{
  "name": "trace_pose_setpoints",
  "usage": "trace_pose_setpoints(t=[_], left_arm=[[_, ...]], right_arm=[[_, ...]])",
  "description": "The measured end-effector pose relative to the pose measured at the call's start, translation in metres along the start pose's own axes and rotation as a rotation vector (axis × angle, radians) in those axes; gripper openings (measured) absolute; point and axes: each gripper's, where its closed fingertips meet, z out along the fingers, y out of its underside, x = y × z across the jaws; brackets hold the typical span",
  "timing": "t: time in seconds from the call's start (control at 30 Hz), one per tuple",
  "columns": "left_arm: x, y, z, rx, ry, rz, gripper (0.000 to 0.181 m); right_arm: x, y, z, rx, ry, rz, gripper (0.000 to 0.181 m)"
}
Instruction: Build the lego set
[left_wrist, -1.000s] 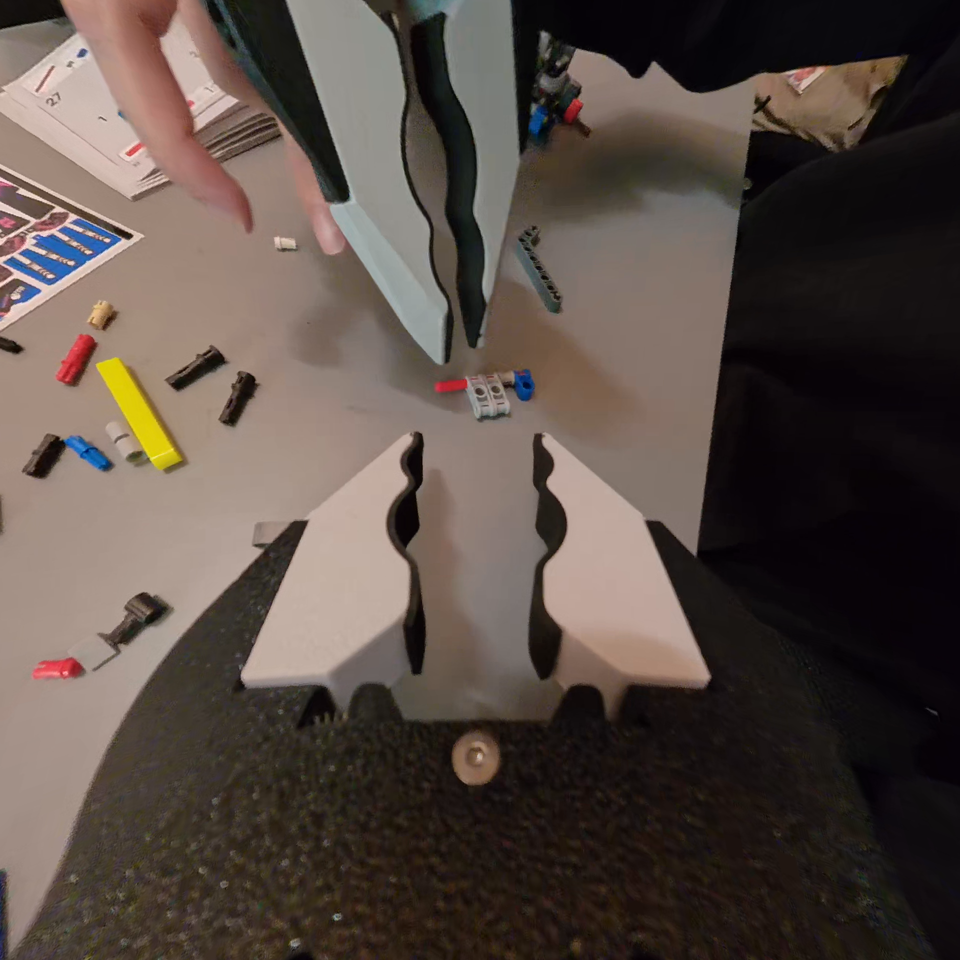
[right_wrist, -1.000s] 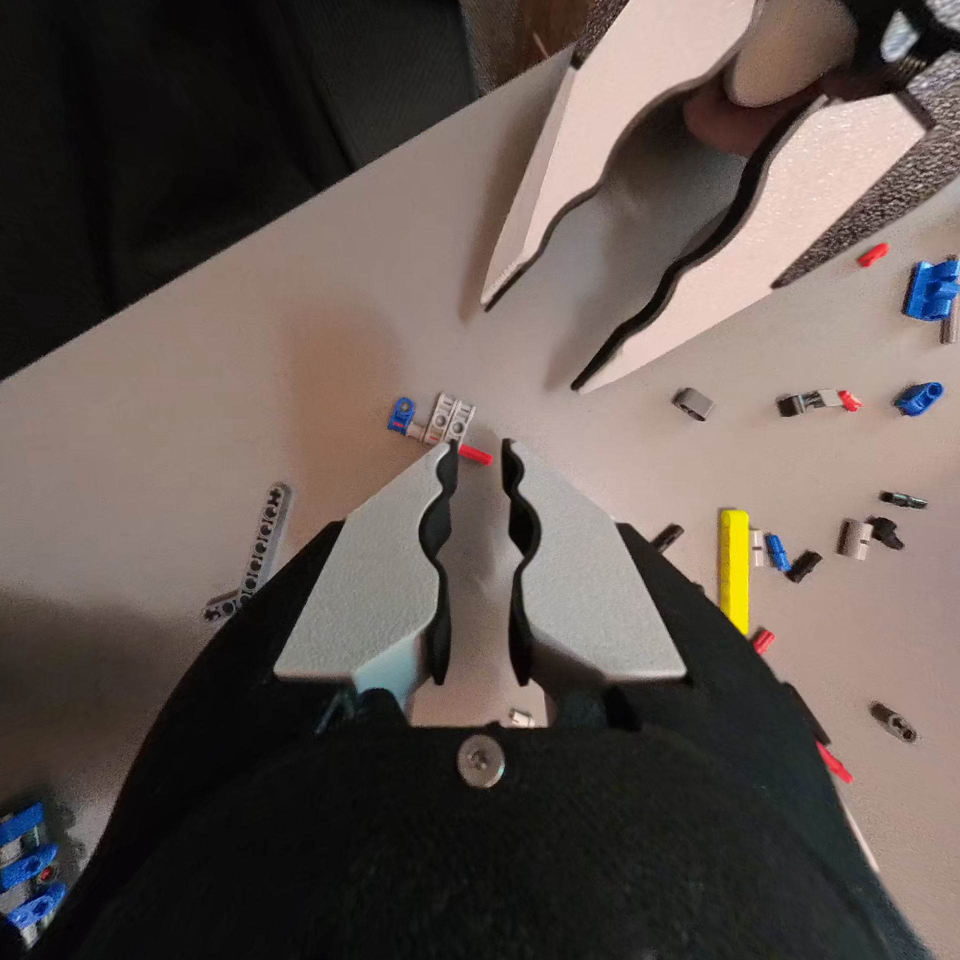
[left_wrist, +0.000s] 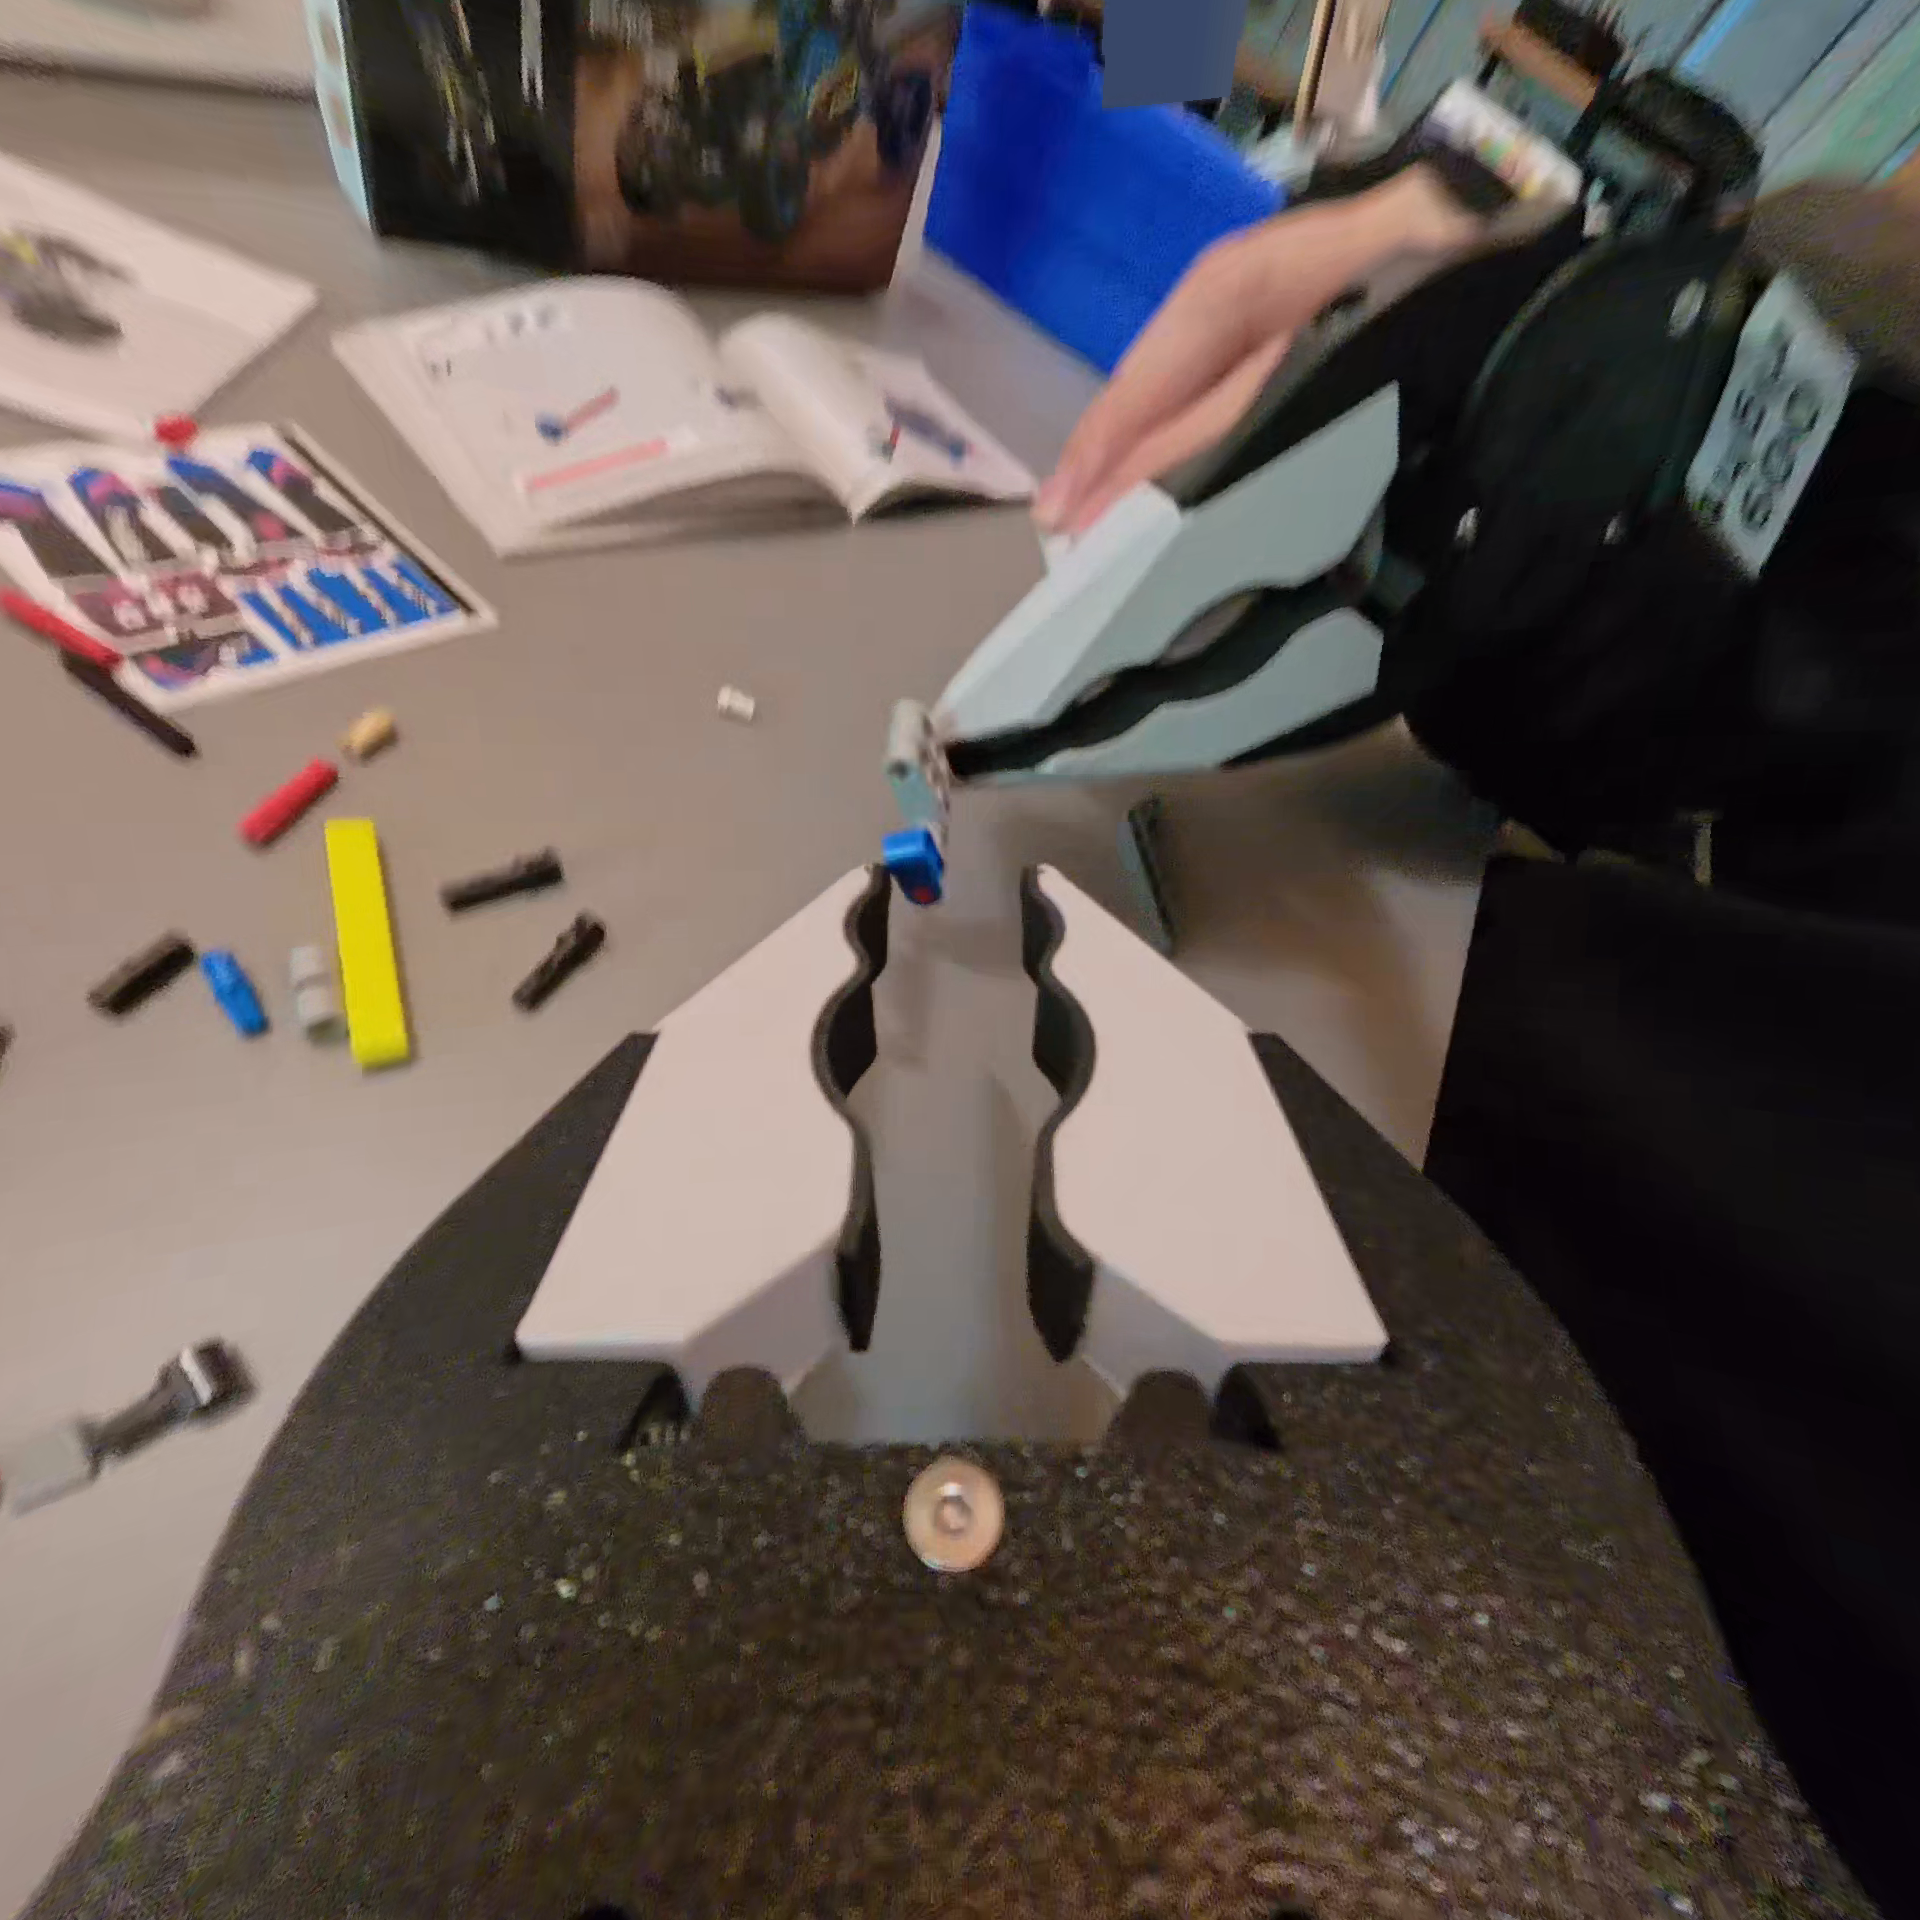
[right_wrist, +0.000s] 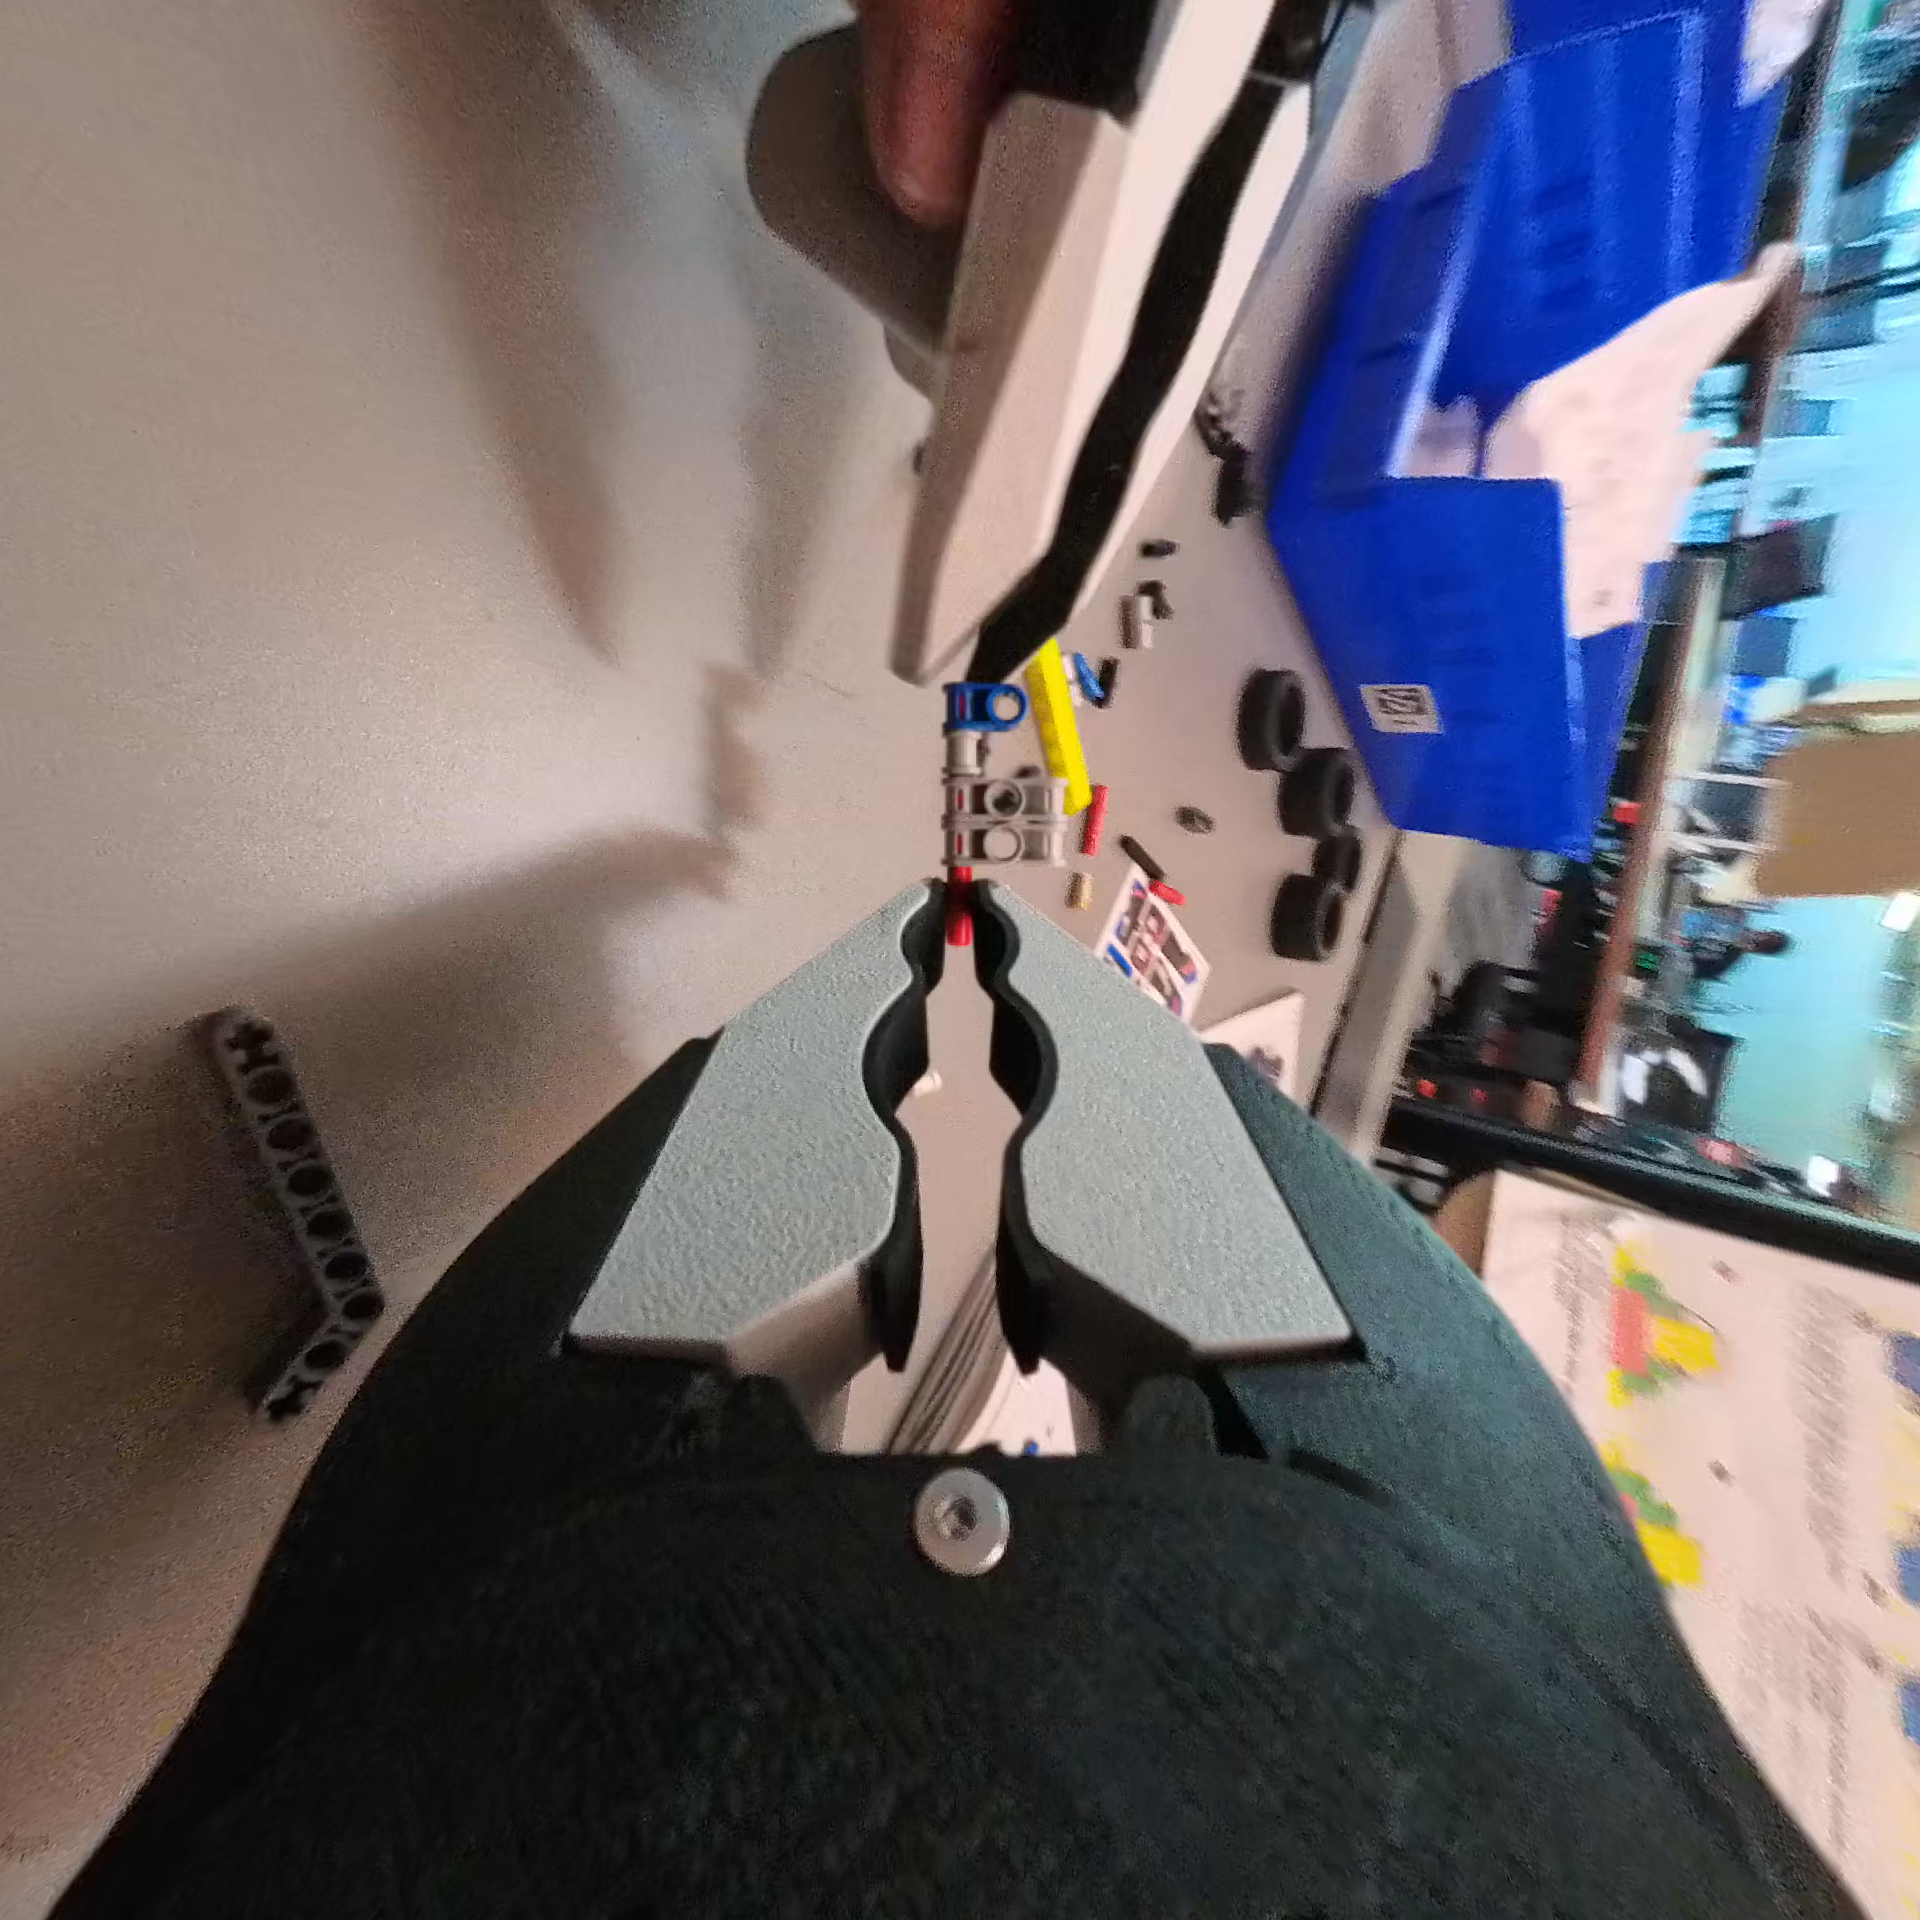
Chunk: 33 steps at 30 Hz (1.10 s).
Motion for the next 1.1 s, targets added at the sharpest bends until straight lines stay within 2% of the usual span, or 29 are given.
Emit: trace_pose_setpoints(t=[0.1,0.17,0.2,0.23,0.37,0.5,0.63,0.77,0.87,0.97,1.1], left_arm=[[0.005,-0.007,0.012,-0.001,-0.015,0.034,0.022],[0.007,-0.009,0.021,-0.019,-0.037,0.082,0.022],[0.011,-0.014,0.025,-0.004,-0.032,0.11,0.016],[0.015,-0.019,0.029,0.023,-0.019,0.131,0.008],[0.026,-0.03,0.048,0.044,0.03,0.16,0.009],[0.038,-0.039,0.069,0.051,0.104,0.264,0.004],[0.056,-0.044,0.093,0.028,0.225,0.362,0.004],[0.07,-0.044,0.121,-0.012,0.332,0.416,0.004],[0.077,-0.043,0.142,-0.053,0.41,0.443,0.004],[0.081,-0.043,0.164,-0.099,0.458,0.468,0.004],[0.084,-0.038,0.19,-0.164,0.503,0.506,0.004]], right_arm=[[0.004,0.0,-0.018,0.001,0.123,0.014,0.002],[0.002,0.002,-0.027,-0.014,0.147,0.036,0.002],[0.003,0.007,-0.032,-0.039,0.178,0.032,0.002],[0.003,0.01,-0.036,-0.056,0.202,0.015,0.002],[0.002,0.023,-0.049,-0.093,0.253,0.031,0.002],[0.001,0.038,-0.064,-0.135,0.296,0.051,0.002],[-0.013,0.058,-0.092,-0.055,0.227,0.305,0.004],[-0.043,0.116,-0.148,-0.046,0.07,0.708,0.031],[-0.066,0.156,-0.182,-0.039,0.049,0.891,0.03],[-0.091,0.179,-0.192,-0.053,-0.022,0.979,0.033],[-0.104,0.178,-0.179,0.038,-0.089,0.963,0.016]])
